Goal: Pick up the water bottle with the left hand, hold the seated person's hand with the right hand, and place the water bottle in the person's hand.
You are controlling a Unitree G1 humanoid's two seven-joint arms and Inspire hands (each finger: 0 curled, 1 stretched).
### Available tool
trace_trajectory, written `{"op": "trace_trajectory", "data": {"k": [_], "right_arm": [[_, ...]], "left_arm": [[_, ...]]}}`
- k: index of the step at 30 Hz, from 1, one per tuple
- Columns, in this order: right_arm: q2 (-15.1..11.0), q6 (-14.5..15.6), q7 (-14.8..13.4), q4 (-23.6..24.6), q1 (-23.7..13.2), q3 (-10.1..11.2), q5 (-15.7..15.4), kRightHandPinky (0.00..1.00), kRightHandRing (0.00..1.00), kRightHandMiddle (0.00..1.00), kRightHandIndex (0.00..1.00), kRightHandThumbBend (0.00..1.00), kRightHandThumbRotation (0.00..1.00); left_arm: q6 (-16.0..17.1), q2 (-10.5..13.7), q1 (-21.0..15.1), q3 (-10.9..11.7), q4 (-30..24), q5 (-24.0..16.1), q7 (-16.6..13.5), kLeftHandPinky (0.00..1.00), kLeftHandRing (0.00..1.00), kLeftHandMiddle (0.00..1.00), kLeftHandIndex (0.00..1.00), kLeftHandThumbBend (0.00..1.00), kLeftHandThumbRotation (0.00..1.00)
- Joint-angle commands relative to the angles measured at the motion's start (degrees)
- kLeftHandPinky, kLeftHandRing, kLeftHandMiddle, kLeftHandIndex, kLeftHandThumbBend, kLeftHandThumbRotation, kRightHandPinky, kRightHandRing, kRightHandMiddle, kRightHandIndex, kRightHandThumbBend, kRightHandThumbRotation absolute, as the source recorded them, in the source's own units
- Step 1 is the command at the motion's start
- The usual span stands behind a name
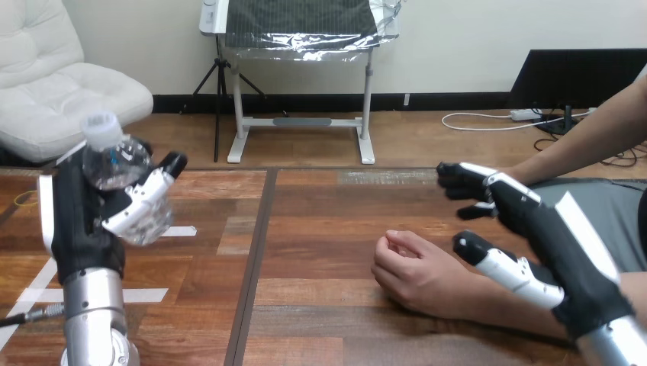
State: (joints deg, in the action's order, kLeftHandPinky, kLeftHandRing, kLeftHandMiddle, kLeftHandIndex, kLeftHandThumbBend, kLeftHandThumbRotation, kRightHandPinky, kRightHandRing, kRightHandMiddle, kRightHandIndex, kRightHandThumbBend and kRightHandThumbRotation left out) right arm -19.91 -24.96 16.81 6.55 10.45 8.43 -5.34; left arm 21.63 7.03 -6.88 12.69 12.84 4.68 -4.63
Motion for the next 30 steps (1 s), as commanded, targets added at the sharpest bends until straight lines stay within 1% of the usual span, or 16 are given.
{"op": "trace_trajectory", "data": {"k": [1,3,4,5,7,10,16,20,25,28,30], "right_arm": [[-3.91,-0.77,-1.25,-0.63,-6.75,2.02,-2.05,0.7,0.8,0.83,0.83,0.82,0.74],[-5.01,-0.42,-1.15,-1.16,-7.68,2.27,-2.69,0.69,0.79,0.83,0.83,0.82,0.73],[-5.29,-0.34,-1.13,-1.33,-7.94,2.32,-2.86,0.68,0.79,0.83,0.83,0.83,0.72],[-6.11,-0.13,-1.01,-1.46,-8.42,2.45,-3.52,0.68,0.79,0.83,0.83,0.83,0.71],[-7.05,0.06,-0.93,-1.58,-8.89,2.52,-4.27,0.66,0.78,0.83,0.83,0.84,0.7],[-8.57,-0.49,-0.75,-2.83,-10.08,2.54,-4.99,0.64,0.78,0.83,0.84,0.84,0.66],[-11.92,0.56,-0.01,-4.41,-11.88,2.12,-6.99,0.63,0.78,0.83,0.84,0.87,0.62],[-14.17,0.95,0.6,-5.59,-12.77,1.63,-8.68,0.63,0.8,0.84,0.85,0.9,0.6],[-16.18,1.02,1.15,-6.87,-13.57,0.95,-10.47,0.63,0.82,0.86,0.86,0.93,0.56],[-17.31,0.86,2.14,-8.11,-14.28,0.34,-10.64,0.64,0.83,0.87,0.87,0.95,0.53],[-18.58,0.91,3.19,-9.25,-15.13,-0.51,-11.55,0.64,0.84,0.88,0.87,0.96,0.51]], "left_arm": [[1.0,-0.3,-2.89,-1.62,-7.65,-0.24,0.83,0.15,0.2,0.26,0.33,0.66,0.0],[0.52,-0.55,-2.6,-1.97,-8.82,1.34,2.13,0.15,0.2,0.26,0.33,0.66,0.0],[0.34,-0.63,-2.52,-2.05,-9.16,1.81,2.52,0.15,0.2,0.26,0.33,0.65,0.0],[0.0,-0.77,-2.36,-2.22,-9.79,1.97,2.67,0.15,0.2,0.26,0.33,0.65,0.0],[-0.47,-0.96,-2.17,-2.33,-10.51,1.9,2.71,0.14,0.19,0.26,0.33,0.65,0.0],[-1.47,-1.36,-1.85,-2.63,-12.06,1.95,2.82,0.14,0.19,0.26,0.33,0.66,0.0],[-2.2,-1.89,-1.4,-3.0,-13.68,1.88,3.27,0.14,0.18,0.25,0.33,0.67,0.0],[-2.57,-2.18,-1.11,-3.36,-14.62,1.18,2.88,0.13,0.18,0.25,0.33,0.67,0.0],[-3.14,-2.49,-0.87,-3.71,-15.73,0.74,2.59,0.13,0.18,0.25,0.33,0.67,0.0],[-3.61,-2.62,-0.63,-3.87,-16.47,0.41,2.52,0.13,0.18,0.25,0.33,0.67,0.0],[-3.48,-2.67,-0.6,-3.92,-16.61,0.81,2.96,0.13,0.18,0.25,0.33,0.67,0.0]]}}
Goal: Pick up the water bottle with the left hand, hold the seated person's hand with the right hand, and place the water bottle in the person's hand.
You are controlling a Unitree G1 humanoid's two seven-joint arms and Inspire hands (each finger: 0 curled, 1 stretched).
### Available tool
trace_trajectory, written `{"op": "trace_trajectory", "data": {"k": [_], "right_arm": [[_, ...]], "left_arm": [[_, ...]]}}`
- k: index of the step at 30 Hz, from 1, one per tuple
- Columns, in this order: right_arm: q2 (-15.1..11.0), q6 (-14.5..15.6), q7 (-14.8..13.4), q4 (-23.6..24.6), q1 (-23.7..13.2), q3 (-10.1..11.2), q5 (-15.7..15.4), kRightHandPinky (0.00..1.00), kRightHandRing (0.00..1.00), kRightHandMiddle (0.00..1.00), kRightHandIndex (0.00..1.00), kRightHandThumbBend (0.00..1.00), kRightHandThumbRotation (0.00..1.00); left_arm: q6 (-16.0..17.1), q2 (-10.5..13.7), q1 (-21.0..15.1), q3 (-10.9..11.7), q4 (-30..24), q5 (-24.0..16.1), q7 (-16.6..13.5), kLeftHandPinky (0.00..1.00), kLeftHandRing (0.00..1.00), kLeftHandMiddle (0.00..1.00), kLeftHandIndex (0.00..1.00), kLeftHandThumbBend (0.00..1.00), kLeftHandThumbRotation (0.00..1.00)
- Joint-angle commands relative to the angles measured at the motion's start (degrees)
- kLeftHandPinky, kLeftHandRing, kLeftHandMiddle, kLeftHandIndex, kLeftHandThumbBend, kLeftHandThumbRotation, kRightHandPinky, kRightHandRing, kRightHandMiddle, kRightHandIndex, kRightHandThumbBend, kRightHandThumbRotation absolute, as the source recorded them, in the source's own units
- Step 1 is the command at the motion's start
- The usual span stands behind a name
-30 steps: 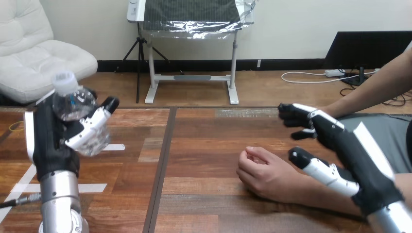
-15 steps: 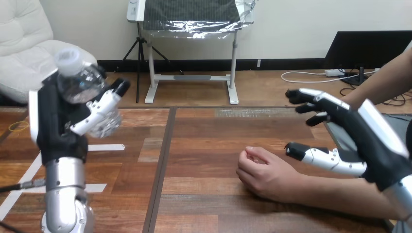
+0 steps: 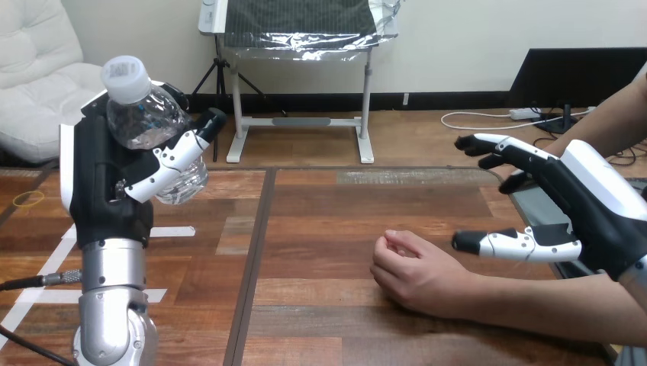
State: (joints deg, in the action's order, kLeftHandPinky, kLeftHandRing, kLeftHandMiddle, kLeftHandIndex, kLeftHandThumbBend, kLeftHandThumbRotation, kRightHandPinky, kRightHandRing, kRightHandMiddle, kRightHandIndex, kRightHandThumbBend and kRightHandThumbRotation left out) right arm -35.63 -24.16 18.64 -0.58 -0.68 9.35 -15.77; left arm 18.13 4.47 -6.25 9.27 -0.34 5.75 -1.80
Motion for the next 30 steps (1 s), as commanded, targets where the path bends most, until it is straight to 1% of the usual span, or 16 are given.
{"op": "trace_trajectory", "data": {"k": [1,4,7,9,12,16,19,22,26,29,30], "right_arm": [[-3.23,0.12,1.62,-2.45,-4.23,-1.68,-1.37,0.65,0.84,0.88,0.88,0.97,0.5],[-4.08,0.48,2.85,-3.2,-4.93,-2.48,-1.63,0.65,0.83,0.88,0.88,0.99,0.48],[-4.91,-0.34,3.68,-4.57,-5.65,-3.34,-2.12,0.65,0.84,0.87,0.88,1.0,0.45],[-5.47,0.92,4.45,-5.04,-6.01,-4.03,-2.99,0.66,0.84,0.87,0.88,1.0,0.45],[-5.98,1.58,5.23,-5.53,-6.42,-4.77,-3.67,0.69,0.85,0.87,0.88,1.0,0.43],[-6.51,1.76,5.6,-6.86,-7.08,-5.74,-4.54,0.73,0.85,0.87,0.87,1.0,0.41],[-7.14,2.87,6.15,-7.12,-7.27,-6.63,-5.85,0.76,0.85,0.87,0.87,1.0,0.4],[-7.37,2.31,6.0,-8.55,-7.59,-7.31,-6.6,0.77,0.85,0.87,0.87,1.0,0.41],[-7.67,1.83,6.13,-10.69,-8.23,-8.33,-7.32,0.79,0.85,0.87,0.87,1.0,0.41],[-7.79,1.64,6.08,-12.17,-8.7,-8.93,-7.82,0.79,0.85,0.86,0.87,1.0,0.43],[-7.78,1.6,6.09,-12.76,-8.88,-9.1,-7.86,0.77,0.85,0.86,0.87,1.0,0.43]], "left_arm": [[0.04,-0.13,-1.22,-0.51,-3.47,-0.14,0.27,0.13,0.18,0.25,0.33,0.67,0.0],[-0.24,-0.22,-1.06,-0.58,-3.97,0.17,0.63,0.13,0.18,0.25,0.32,0.66,0.0],[-0.54,-0.29,-0.9,-0.57,-4.49,0.23,0.75,0.13,0.18,0.25,0.32,0.65,0.0],[-0.68,-0.33,-0.74,-0.59,-4.87,1.45,1.61,0.13,0.18,0.24,0.32,0.64,0.0],[-1.42,-0.37,-0.57,-0.59,-5.63,1.85,1.84,0.12,0.18,0.24,0.32,0.63,0.0],[-1.93,-0.48,-0.32,-0.51,-6.39,2.14,2.09,0.12,0.17,0.24,0.32,0.62,0.0],[-2.23,-0.43,-0.17,-0.5,-6.96,2.32,2.45,0.12,0.17,0.24,0.32,0.62,0.0],[-2.18,-0.37,-0.08,-0.51,-7.28,2.11,2.55,0.12,0.17,0.24,0.32,0.62,0.0],[-2.84,-0.37,0.18,-0.43,-8.12,2.99,3.05,0.11,0.16,0.24,0.32,0.61,0.0],[-2.72,-0.35,0.31,-0.29,-8.28,3.02,3.16,0.11,0.16,0.24,0.33,0.6,0.0],[-2.59,-0.32,0.33,-0.26,-8.25,3.01,3.23,0.11,0.16,0.24,0.33,0.6,0.0]]}}
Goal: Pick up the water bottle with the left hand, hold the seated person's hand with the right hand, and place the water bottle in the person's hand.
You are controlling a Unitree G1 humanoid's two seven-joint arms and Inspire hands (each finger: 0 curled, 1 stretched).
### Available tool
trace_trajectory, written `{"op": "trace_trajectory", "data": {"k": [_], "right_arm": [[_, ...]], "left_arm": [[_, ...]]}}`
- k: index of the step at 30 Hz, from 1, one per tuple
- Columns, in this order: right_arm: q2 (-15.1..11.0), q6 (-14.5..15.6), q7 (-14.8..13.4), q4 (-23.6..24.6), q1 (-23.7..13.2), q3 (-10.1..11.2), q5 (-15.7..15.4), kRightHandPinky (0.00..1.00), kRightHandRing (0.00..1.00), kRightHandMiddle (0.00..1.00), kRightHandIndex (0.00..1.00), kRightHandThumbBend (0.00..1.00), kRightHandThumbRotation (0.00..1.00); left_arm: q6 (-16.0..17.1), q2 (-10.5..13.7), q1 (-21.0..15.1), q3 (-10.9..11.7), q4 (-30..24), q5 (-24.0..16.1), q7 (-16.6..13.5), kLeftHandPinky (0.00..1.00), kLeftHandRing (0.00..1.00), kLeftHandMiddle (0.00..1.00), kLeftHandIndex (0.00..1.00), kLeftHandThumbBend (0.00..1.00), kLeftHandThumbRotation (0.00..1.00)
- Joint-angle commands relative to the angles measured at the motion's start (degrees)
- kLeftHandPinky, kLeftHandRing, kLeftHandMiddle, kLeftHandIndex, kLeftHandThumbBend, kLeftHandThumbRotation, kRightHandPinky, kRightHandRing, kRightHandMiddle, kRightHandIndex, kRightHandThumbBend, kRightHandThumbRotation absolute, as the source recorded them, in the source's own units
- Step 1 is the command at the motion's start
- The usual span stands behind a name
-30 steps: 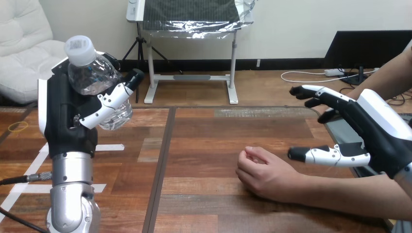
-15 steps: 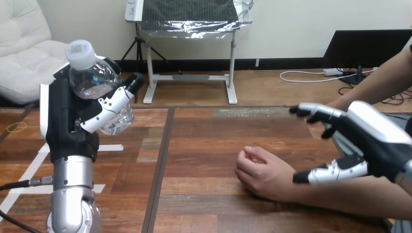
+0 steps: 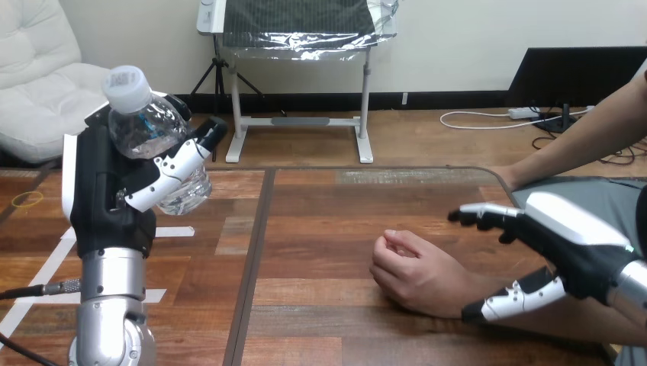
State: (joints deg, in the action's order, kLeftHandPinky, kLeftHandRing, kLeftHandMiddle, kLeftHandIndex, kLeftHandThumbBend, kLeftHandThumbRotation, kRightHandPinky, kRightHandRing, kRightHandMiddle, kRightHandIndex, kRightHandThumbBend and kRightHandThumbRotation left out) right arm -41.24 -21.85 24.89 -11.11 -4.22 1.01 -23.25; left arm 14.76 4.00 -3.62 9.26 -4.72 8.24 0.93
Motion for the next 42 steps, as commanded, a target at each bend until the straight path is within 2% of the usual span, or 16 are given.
{"op": "trace_trajectory", "data": {"k": [1,4,10,13,19,22,28,40,42], "right_arm": [[-2.16,-0.76,-0.16,-2.66,-5.48,-0.89,-0.4,0.75,0.85,0.86,0.87,1.0,0.44],[-2.46,0.71,0.14,-2.8,-5.62,-1.52,-1.39,0.71,0.84,0.86,0.87,1.0,0.45],[-2.33,0.25,0.04,-5.07,-6.09,-2.09,-1.38,0.68,0.83,0.86,0.86,1.0,0.47],[-2.22,2.17,1.05,-4.44,-5.94,-2.26,-1.16,0.67,0.84,0.86,0.87,1.0,0.48],[-2.35,2.33,1.1,-5.99,-6.47,-3.25,-1.49,0.66,0.84,0.87,0.87,1.0,0.47],[-2.86,1.29,0.08,-7.28,-6.93,-4.19,-2.92,0.66,0.84,0.86,0.87,1.0,0.48],[-2.56,2.5,0.15,-8.17,-7.21,-4.62,-3.42,0.67,0.84,0.86,0.87,1.0,0.46],[-2.77,1.69,-1.32,-12.17,-8.88,-6.38,-5.15,0.68,0.84,0.86,0.87,1.0,0.45],[-2.83,2.65,-1.21,-12.37,-9.16,-6.85,-5.91,0.68,0.84,0.86,0.87,1.0,0.46]], "left_arm": [[0.86,0.18,-2.28,-0.24,-3.86,0.51,0.54,0.11,0.16,0.24,0.33,0.6,0.0],[0.43,-0.1,-2.16,-0.18,-4.4,1.0,0.45,0.12,0.17,0.24,0.33,0.6,0.0],[0.41,0.0,-2.04,-0.09,-4.84,0.82,0.38,0.12,0.17,0.24,0.33,0.6,0.0],[0.37,0.03,-2.01,0.07,-4.76,0.65,0.21,0.12,0.17,0.24,0.33,0.6,0.0],[0.26,0.06,-1.94,0.21,-4.99,-0.17,-0.32,0.12,0.18,0.25,0.33,0.61,0.0],[0.5,0.1,-2.03,0.32,-4.76,0.55,0.16,0.12,0.18,0.25,0.32,0.61,0.0],[0.3,0.24,-1.79,0.45,-5.04,-0.02,-0.14,0.13,0.18,0.25,0.33,0.61,0.0],[0.92,0.38,-2.11,0.74,-4.33,0.35,0.25,0.13,0.18,0.25,0.32,0.6,0.0],[0.64,0.28,-2.08,0.77,-4.48,0.46,0.13,0.13,0.18,0.25,0.32,0.6,0.0]]}}
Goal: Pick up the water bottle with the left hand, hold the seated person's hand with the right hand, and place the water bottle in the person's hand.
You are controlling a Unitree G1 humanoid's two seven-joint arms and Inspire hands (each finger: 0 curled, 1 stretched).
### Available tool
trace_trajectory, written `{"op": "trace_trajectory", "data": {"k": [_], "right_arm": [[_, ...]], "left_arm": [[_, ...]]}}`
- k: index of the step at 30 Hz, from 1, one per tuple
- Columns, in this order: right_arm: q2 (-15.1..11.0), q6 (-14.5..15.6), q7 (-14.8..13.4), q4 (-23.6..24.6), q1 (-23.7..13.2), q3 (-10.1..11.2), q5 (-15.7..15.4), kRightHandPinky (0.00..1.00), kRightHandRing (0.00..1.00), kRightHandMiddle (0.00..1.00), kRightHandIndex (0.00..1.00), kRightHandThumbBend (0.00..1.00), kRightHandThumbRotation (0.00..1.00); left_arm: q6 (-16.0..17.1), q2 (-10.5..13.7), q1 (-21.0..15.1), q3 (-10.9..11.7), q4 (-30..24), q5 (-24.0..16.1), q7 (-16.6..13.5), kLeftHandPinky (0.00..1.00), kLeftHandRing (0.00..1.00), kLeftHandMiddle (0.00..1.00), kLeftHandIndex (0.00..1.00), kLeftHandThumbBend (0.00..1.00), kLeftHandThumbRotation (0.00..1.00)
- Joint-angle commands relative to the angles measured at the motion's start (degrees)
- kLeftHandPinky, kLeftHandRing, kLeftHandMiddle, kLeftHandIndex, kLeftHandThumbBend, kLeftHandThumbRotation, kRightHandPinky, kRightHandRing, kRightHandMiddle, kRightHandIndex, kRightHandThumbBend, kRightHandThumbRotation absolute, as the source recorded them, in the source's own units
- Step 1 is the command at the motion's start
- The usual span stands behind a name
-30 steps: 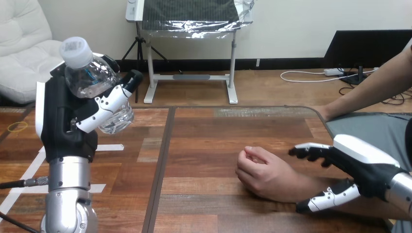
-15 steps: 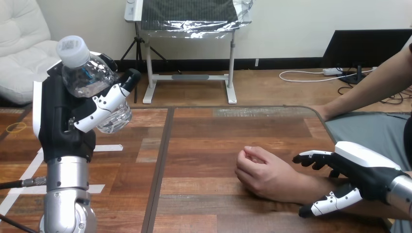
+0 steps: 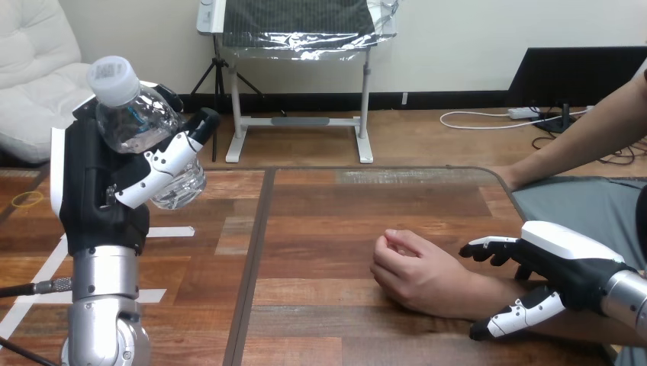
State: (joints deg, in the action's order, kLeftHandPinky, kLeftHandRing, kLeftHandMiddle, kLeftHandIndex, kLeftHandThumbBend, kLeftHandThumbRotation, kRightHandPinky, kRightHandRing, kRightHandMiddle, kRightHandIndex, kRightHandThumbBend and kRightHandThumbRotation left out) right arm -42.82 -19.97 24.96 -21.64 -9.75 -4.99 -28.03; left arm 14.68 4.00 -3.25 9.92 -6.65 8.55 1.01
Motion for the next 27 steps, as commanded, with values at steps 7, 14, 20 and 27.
{"op": "trace_trajectory", "data": {"k": [7,14,20,27], "right_arm": [[-1.12,1.4,-1.8,-3.78,-4.71,-2.02,-2.57,0.66,0.83,0.86,0.87,1.0,0.45],[-0.9,2.1,-2.05,-5.81,-6.15,-3.69,-4.3,0.64,0.82,0.85,0.87,1.0,0.39],[-0.29,2.83,-1.65,-7.81,-7.47,-4.94,-4.93,0.64,0.82,0.85,0.86,1.0,0.36],[0.36,2.7,-1.74,-10.65,-8.95,-6.74,-5.43,0.64,0.8,0.83,0.84,1.0,0.34]], "left_arm": [[0.64,0.29,-2.39,0.18,-2.54,0.26,0.17,0.13,0.18,0.25,0.32,0.59,0.0],[1.33,0.45,-2.36,0.28,-2.12,-0.08,0.3,0.13,0.18,0.25,0.32,0.58,0.0],[1.06,0.4,-2.34,0.36,-2.2,0.18,0.32,0.13,0.18,0.25,0.32,0.58,0.0],[0.64,0.25,-2.23,0.35,-2.6,0.37,0.22,0.13,0.18,0.25,0.32,0.57,0.0]]}}
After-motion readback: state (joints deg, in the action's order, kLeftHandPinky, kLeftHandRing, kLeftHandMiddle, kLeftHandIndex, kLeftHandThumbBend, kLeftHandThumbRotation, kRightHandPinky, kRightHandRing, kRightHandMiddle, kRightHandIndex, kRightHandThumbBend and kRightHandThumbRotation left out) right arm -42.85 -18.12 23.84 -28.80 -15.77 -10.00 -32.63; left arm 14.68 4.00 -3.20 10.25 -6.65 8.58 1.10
